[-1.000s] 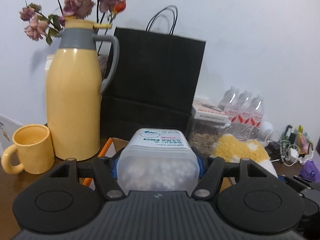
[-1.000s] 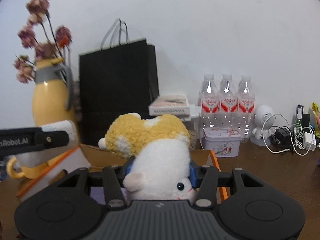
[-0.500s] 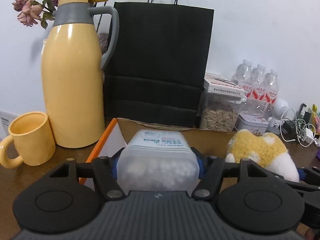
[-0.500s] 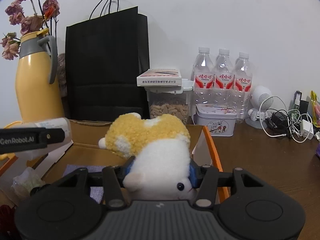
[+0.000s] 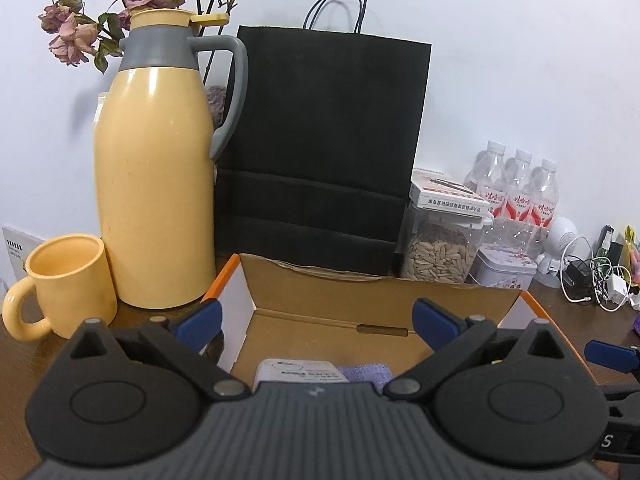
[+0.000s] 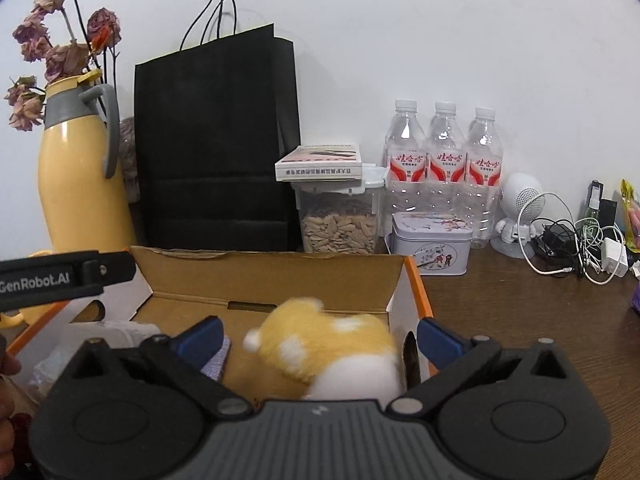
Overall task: Organize objects
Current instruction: 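Carry the sheep and pellet box into the box and open both tools, then move both tools back over the remaining items on the table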
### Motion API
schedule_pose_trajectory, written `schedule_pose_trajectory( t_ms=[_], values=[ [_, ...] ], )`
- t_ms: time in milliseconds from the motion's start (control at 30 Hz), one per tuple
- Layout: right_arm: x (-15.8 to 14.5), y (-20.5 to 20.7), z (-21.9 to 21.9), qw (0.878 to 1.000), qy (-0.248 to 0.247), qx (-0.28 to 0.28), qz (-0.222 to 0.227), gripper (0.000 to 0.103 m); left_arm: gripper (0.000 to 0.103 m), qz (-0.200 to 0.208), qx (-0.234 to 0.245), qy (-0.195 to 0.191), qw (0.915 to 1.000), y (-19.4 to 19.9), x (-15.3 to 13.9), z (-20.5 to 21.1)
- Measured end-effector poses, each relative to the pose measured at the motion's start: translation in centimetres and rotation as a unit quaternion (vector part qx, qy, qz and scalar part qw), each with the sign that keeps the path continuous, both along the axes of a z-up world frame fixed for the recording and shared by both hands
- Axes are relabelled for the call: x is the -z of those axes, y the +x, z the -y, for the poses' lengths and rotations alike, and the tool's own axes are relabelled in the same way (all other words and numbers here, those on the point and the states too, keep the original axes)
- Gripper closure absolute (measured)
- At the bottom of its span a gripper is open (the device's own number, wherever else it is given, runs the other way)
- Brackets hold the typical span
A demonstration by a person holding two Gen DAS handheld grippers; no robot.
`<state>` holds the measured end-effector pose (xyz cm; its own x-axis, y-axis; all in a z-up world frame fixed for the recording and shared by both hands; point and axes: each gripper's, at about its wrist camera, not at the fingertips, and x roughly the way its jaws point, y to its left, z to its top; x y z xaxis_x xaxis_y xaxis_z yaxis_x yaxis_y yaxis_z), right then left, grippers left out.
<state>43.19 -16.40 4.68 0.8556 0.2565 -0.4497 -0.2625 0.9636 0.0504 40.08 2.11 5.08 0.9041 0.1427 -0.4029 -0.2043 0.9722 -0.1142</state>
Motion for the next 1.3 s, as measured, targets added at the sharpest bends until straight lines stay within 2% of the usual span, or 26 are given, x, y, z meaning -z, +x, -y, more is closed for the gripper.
schedule_pose_trajectory(
  t_ms=[233,467,700,933,1300],
  values=[
    [-1.2,-1.4,0.4,1.0,0.002,-0.006,0.022,0.0,0.0,0.018,0.019,-0.005,0.9996,-1.6,-1.2,0.4],
    [-3.5,-4.5,1.6,0.998,0.007,-0.019,0.059,0.0,0.0,0.057,0.036,0.003,0.9977,-5.8,-2.7,0.2],
    [-4.4,-8.1,3.3,0.997,0.006,-0.03,0.074,0.0,0.0,0.058,0.035,-0.011,0.9976,-10.1,-2.4,-1.0],
    [-2.9,-12.6,4.7,0.997,0.005,-0.046,0.063,0.0,0.0,0.058,0.041,-0.005,0.9974,-14.0,-0.9,-1.3],
    [1.3,-17.6,4.5,0.997,-0.026,-0.074,0.025,0.0,0.0,0.018,0.065,0.015,0.9976,-18.2,2.5,-0.3]
  ],
)
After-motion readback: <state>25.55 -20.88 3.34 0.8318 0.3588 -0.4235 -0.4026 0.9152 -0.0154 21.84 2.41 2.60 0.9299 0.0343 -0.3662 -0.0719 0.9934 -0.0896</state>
